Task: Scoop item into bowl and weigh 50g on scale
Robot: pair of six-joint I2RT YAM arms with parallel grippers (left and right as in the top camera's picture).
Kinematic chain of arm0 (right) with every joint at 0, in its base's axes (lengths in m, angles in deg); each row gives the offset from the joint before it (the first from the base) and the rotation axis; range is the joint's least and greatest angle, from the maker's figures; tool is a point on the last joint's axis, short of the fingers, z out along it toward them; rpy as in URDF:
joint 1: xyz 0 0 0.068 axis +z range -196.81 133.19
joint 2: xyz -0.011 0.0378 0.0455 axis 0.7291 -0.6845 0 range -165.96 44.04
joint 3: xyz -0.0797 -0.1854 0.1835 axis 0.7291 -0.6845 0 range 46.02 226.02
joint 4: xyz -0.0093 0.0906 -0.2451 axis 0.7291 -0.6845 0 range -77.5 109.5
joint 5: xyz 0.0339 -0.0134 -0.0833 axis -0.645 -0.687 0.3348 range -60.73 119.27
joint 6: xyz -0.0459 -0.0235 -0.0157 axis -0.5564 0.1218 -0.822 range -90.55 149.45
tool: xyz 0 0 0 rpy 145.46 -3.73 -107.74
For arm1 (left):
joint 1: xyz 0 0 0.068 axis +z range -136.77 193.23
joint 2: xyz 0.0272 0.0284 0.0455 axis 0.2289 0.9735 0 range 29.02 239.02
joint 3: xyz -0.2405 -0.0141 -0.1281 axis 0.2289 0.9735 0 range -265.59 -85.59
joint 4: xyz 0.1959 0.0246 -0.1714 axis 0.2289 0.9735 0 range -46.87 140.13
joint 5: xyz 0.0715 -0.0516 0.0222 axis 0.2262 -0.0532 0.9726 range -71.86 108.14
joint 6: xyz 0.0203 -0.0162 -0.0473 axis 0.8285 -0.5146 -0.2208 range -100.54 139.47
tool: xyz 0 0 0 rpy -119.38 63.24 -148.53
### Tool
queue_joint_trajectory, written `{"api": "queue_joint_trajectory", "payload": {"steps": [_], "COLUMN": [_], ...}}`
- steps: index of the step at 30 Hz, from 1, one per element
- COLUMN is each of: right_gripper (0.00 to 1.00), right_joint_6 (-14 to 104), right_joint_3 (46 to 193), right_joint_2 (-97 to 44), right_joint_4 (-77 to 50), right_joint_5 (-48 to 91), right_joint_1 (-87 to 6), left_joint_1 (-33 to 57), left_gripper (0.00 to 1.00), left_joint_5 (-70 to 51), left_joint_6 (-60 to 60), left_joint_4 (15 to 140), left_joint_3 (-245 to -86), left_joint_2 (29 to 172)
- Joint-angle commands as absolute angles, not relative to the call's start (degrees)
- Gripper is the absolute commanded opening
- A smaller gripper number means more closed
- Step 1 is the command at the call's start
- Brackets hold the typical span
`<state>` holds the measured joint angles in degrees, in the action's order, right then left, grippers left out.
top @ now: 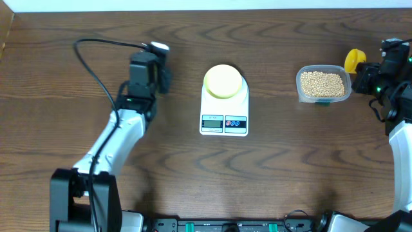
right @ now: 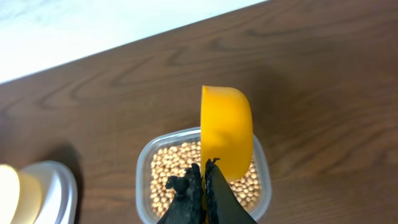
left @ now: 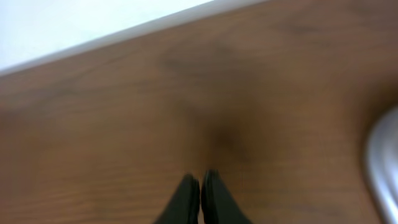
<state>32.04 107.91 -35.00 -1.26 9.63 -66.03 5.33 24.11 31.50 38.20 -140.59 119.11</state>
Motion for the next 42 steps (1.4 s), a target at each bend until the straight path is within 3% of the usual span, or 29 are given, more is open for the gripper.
{"api": "queue_joint_trajectory", "payload": {"steps": [1,7,13,24,32,36,42], "right_gripper": [0.01,0.01,0.01,0.01,0.01,0.01,0.01], "right_joint_6": [40.0,52.6,57.8,42.9,30.6,30.7,30.7], "right_joint_3": [108.6,108.6,108.6,108.6,108.6,108.6,108.6], "right_joint_2": [-34.8,-34.8,-34.8,-34.7,-34.2,-34.0,-34.0], "right_joint_4": [-1.1,-0.7,2.2,0.9,-9.4,-11.6,-14.5], "right_joint_5": [14.2,14.2,12.5,0.2,2.2,1.9,0.2], "right_joint_1": [-66.3,-67.8,-69.3,-69.2,-69.0,-69.0,-69.0], "left_joint_1": [8.9,9.3,9.7,6.6,-6.8,-14.6,-24.7], "left_gripper": [0.07,0.08,0.07,0.07,0.07,0.07,0.07], "left_joint_5": [26.9,23.2,24.9,21.4,20.3,20.3,20.3], "left_joint_6": [25.4,23.7,20.0,19.6,19.8,19.4,9.7], "left_joint_4": [32.6,27.5,27.6,29.1,40.8,48.7,54.5], "left_joint_3": [-140.9,-140.9,-140.9,-140.9,-140.9,-140.9,-140.9], "left_joint_2": [121.1,121.5,121.5,121.4,117.9,114.2,107.2]}}
